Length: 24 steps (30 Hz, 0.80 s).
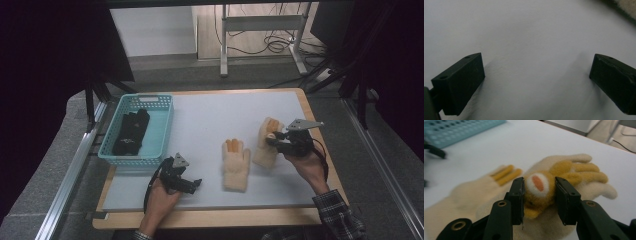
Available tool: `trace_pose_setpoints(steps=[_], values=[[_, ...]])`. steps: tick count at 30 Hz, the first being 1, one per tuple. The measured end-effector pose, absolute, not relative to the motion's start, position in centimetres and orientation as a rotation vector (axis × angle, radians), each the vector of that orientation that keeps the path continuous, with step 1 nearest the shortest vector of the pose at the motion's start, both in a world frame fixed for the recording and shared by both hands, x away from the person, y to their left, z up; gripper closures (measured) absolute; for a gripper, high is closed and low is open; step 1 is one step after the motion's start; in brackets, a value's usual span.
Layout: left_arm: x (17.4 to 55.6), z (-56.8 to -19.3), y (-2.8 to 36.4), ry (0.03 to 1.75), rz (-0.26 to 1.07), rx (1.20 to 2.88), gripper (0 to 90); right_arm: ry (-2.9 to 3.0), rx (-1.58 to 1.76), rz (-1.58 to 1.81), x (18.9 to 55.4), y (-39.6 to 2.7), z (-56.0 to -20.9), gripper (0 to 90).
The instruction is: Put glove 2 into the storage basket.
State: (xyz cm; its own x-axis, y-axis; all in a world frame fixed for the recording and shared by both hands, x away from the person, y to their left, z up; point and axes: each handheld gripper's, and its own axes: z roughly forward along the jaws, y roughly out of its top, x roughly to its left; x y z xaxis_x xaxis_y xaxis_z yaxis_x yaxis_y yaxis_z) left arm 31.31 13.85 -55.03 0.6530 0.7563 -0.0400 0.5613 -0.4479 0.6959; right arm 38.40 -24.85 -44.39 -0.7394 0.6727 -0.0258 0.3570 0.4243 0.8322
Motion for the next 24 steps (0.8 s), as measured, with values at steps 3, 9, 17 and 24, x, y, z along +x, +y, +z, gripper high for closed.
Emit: trace_pose_setpoints(steps=[3,9,17,24], values=[[31.3,-55.0,13.9,1.015,0.363,2.176,0.2,2.374,0.818,1.273,37.2,-23.4,-43.8,60.2],[31.3,-55.0,13.9,1.015,0.363,2.176,0.1,2.474,0.713,1.333,35.7,-20.5,-43.5,60.1],[31.3,-55.0,13.9,1.014,0.364,2.176,0.2,2.585,0.637,1.261,35.9,-16.6,-46.1,59.7],[31.3,-55.0,13.9,1.012,0.364,2.180,0.1,2.630,0.671,1.189,36.5,-15.6,-48.6,52.8]])
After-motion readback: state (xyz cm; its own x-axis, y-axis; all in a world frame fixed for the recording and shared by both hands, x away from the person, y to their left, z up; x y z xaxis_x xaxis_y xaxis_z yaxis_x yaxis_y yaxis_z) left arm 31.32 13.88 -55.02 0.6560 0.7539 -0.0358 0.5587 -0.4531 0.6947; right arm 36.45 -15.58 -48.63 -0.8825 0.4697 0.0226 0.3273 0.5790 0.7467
